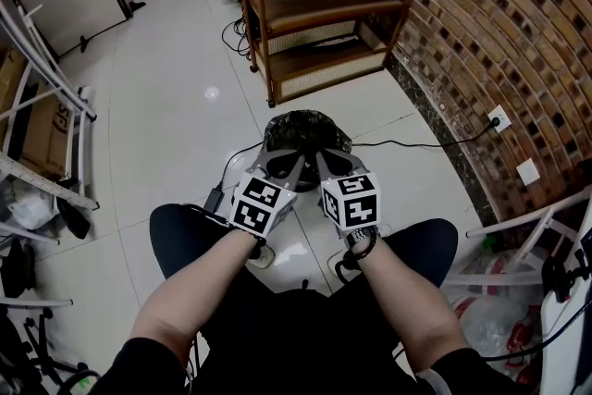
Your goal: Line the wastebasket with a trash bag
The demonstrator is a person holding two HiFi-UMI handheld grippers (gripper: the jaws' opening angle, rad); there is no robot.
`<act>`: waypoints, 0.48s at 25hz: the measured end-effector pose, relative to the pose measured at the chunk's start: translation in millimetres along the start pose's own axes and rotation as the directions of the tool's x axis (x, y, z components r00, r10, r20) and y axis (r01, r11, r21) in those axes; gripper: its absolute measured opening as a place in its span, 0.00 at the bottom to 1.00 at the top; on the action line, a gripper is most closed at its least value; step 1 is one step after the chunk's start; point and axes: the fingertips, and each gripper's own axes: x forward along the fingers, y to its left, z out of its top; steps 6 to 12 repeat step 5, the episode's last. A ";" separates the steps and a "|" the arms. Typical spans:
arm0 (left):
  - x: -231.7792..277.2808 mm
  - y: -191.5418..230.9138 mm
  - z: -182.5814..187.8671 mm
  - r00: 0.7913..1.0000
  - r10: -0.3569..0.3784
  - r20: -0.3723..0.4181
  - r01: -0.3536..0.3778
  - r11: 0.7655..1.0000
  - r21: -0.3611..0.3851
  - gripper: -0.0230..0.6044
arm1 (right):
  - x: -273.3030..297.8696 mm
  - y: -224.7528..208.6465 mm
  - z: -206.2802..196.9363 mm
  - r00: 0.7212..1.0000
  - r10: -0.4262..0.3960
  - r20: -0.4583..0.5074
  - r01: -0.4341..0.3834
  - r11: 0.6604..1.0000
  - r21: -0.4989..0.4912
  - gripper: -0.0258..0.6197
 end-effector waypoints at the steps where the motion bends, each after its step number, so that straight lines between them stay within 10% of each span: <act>1: 0.0 0.1 0.1 1.000 0.000 -0.001 0.000 1.000 0.000 0.04 | -0.2 -0.2 0.0 1.000 0.000 0.000 0.000 1.000 0.000 0.04; 12: -0.1 0.7 -0.3 1.000 0.003 -0.004 -0.003 1.000 -0.002 0.04 | -1.1 -1.0 -0.1 1.000 -0.002 -0.002 0.002 1.000 -0.002 0.04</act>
